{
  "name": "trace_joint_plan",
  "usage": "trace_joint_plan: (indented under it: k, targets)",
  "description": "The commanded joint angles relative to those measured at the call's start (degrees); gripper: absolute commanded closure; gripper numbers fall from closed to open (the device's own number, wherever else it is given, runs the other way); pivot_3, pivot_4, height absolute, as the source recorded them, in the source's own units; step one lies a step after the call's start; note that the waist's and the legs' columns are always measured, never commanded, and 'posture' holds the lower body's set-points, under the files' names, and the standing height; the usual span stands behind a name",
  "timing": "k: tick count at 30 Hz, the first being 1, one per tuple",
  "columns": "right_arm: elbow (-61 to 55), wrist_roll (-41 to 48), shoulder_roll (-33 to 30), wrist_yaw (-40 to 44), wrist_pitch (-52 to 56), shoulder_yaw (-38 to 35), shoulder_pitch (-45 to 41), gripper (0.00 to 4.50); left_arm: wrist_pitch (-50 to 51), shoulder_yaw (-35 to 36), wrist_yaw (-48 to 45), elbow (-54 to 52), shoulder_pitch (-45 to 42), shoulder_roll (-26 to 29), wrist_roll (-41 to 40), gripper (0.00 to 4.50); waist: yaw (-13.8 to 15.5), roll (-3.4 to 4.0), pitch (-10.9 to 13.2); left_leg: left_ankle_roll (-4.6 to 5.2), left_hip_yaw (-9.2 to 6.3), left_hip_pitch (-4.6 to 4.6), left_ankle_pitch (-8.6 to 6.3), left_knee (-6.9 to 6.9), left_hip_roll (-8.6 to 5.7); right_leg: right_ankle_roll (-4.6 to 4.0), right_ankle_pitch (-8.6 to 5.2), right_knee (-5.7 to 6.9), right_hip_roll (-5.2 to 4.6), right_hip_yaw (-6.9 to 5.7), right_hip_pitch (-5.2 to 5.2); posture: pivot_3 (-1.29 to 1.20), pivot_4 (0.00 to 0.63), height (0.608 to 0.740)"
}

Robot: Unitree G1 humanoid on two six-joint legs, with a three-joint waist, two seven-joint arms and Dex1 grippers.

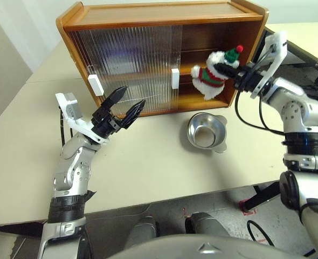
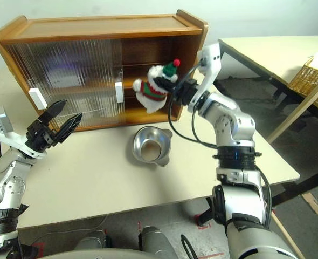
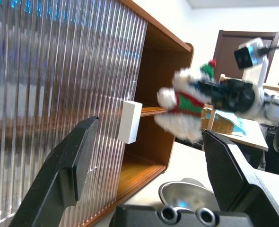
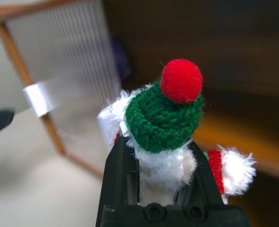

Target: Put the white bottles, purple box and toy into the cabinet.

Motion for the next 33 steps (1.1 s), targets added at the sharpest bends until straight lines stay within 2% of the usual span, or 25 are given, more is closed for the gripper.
trace_joint_plan:
  k: [1, 8, 19, 32, 33]
  targets:
    - [8.2, -3.1, -0.4, 1.8, -5.2, 0.4, -5.5, 3.86, -0.4, -0.2, 0.1, -0.5, 0.8, -0.2, 0.8, 0.00, 0.0, 0.00, 0.0, 0.01, 0.00, -0.01, 0.01, -0.04, 0.01, -0.01, 0.00, 0.00, 0.00, 0.00, -0.03, -0.09, 0.004, 0.740]
    - [22.9, -7.4, 0.5, 4.4, -13.4, 0.8, -14.2, 3.86, -0.5, -0.1, 0.7, -1.6, 1.9, -0.6, 0.7, 0.00, 0.4, 0.01, 0.0, 0.03, 0.03, -0.09, 0.02, -0.07, 0.13, -0.07, -0.02, 0.02, 0.03, -0.06, -0.13, -0.07, 0.005, 0.740]
    - [42.2, -13.8, 3.5, 2.9, -20.3, 1.0, -23.6, 3.86, -0.5, 0.1, 1.9, -3.7, 3.6, -0.8, 0.7, 0.00, 1.0, 0.06, 0.0, 0.04, 0.09, -0.11, 0.03, -0.06, 0.26, -0.21, 0.08, 0.06, 0.05, -0.09, -0.16, -0.05, 0.017, 0.740]
    - [52.8, -19.1, 6.7, -3.3, -29.4, 0.6, -27.8, 3.86, -0.8, 0.4, 4.2, -6.6, 6.4, -1.3, 0.6, 0.00, 2.3, 0.09, 0.1, -0.04, 0.08, -0.14, -0.02, -0.07, 0.31, -0.31, 0.07, 0.07, 0.05, -0.10, -0.20, 0.00, 0.026, 0.740]
    - [52.9, -19.6, 6.8, -3.9, -29.9, 0.8, -27.7, 3.51, -0.8, 0.5, 4.2, -6.7, 6.5, -1.2, 0.6, 0.00, 2.4, 0.09, 0.1, -0.05, 0.09, -0.14, -0.03, -0.07, 0.31, -0.33, 0.08, 0.07, 0.05, -0.10, -0.20, 0.00, 0.026, 0.740]
